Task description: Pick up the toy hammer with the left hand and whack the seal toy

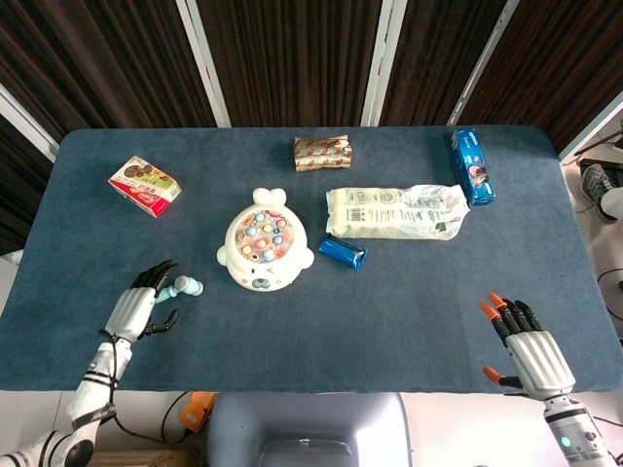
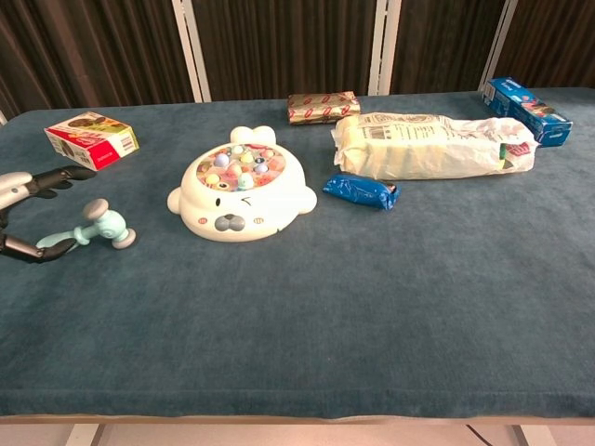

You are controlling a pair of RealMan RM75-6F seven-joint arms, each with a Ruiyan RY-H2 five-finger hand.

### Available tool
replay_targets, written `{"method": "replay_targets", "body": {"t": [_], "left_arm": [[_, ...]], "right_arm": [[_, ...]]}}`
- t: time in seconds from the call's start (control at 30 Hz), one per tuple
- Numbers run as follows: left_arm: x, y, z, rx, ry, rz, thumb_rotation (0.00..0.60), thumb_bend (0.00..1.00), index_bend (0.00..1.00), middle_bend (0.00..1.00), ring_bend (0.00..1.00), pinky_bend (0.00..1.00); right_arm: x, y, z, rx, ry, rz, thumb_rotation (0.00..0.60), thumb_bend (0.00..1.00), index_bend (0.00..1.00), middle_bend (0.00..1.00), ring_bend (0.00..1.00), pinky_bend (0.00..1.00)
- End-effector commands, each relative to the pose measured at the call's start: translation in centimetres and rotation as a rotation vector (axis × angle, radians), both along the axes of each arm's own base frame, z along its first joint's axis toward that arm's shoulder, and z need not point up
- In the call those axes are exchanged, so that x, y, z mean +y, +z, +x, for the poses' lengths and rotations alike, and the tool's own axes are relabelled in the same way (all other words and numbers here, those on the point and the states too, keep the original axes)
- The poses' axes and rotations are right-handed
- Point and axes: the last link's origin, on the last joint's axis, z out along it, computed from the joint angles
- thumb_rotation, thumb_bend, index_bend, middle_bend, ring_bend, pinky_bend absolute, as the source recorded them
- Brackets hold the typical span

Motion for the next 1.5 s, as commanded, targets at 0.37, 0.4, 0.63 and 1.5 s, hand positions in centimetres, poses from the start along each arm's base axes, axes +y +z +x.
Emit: {"method": "replay_targets", "body": {"t": [0.37, 0.4, 0.63, 1.5], "left_arm": [[2.7, -2.1, 0.0, 0.037, 0.078, 0.002, 0.596, 0.44, 0.16, 0.10, 0.07, 0.11], [2.8, -2.2, -0.1, 0.040, 0.083, 0.000, 0.594, 0.44, 0.17, 0.10, 0.07, 0.11], [3.1, -2.6, -0.2, 0.055, 0.094, -0.003, 0.589, 0.45, 0.22, 0.10, 0.07, 0.11], [3.1, -2.9, -1.1, 0.105, 0.109, 0.006, 0.600, 0.49, 0.40, 0.27, 0.18, 0.13]], "right_arm": [[-0.1, 0.1, -0.1, -0.004, -0.006, -0.002, 0.600, 0.31, 0.00, 0.00, 0.00, 0.00], [-0.1, 0.1, -0.1, -0.004, -0.006, -0.002, 0.600, 0.31, 0.00, 0.00, 0.00, 0.00], [-0.1, 0.2, -0.1, -0.006, -0.006, -0.002, 0.600, 0.31, 0.00, 0.00, 0.00, 0.00], [0.0, 0.3, 0.0, -0.007, -0.004, -0.009, 0.600, 0.31, 0.00, 0.00, 0.00, 0.00]]}}
